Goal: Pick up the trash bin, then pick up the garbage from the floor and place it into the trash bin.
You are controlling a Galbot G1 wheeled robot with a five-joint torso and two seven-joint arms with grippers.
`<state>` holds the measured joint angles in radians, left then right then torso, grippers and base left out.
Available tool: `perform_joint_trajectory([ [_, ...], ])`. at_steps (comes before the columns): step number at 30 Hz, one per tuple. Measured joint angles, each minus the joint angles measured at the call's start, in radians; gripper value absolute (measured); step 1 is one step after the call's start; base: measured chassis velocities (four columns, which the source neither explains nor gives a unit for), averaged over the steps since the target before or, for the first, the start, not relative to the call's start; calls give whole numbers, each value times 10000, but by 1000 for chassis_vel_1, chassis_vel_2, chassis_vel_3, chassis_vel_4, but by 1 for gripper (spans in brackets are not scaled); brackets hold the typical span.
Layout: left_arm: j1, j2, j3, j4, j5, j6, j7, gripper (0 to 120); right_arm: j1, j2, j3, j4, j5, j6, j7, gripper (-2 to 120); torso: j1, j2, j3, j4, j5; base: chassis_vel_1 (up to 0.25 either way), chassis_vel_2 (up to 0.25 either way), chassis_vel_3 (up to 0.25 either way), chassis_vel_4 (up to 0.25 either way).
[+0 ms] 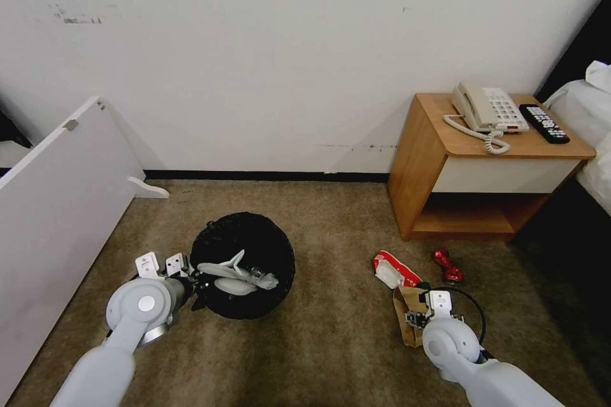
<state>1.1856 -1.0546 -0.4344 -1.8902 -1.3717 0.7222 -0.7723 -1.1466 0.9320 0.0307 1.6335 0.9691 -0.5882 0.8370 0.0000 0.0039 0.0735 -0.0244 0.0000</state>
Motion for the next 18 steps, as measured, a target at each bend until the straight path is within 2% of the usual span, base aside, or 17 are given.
perform_joint_trajectory([
  [18, 101, 114, -74, 34, 54, -13, 166, 0, 26, 286, 131, -699, -450, 170, -139, 100, 0, 0, 0, 0, 0, 0, 0, 0, 0],
])
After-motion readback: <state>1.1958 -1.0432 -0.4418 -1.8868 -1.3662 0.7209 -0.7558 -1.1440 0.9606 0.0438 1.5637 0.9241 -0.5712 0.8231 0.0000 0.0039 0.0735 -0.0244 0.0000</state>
